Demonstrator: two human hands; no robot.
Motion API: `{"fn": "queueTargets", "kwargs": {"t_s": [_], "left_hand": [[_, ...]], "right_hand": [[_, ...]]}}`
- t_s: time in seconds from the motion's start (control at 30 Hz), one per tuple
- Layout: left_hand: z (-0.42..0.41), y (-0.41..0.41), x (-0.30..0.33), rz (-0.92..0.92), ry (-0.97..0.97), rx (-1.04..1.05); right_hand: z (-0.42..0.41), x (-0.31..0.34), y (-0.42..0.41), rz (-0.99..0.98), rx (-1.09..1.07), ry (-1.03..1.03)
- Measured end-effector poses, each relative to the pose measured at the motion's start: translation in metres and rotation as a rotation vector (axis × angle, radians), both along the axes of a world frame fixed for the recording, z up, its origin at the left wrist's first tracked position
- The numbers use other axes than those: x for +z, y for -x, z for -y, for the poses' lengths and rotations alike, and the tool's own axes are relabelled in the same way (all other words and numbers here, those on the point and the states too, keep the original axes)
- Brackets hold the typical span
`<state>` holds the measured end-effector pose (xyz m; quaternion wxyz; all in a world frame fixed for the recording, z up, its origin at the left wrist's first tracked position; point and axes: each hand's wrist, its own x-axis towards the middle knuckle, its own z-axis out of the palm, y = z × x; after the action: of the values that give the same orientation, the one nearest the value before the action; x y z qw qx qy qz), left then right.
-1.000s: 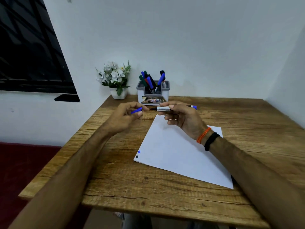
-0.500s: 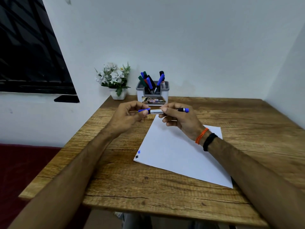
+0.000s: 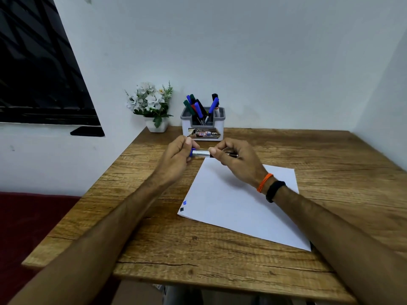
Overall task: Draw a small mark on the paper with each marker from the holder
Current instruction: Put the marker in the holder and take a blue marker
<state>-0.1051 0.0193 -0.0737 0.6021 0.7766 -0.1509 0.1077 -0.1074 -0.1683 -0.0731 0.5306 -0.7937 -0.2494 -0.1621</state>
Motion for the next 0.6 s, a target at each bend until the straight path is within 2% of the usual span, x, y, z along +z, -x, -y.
{"fn": "queueTargets", "kwargs": {"t_s": [0.23, 0.47, 0.6], "left_hand": [[0.009, 0.001, -0.009, 0.055, -0.027, 0.068], [0.013, 0.005, -0.013, 0.043, -0.084, 0.135], [0.014, 0.008, -0.002, 0.032, 0.077, 0.043]], "right_hand": [[-0.001, -0.006, 0.000, 0.111, -0.004, 0.000], [-0.001, -0.012, -0.002, 0.095, 0.001, 0.020], [0.005, -0.004, -0.008, 0.011, 0.044, -0.052]]}}
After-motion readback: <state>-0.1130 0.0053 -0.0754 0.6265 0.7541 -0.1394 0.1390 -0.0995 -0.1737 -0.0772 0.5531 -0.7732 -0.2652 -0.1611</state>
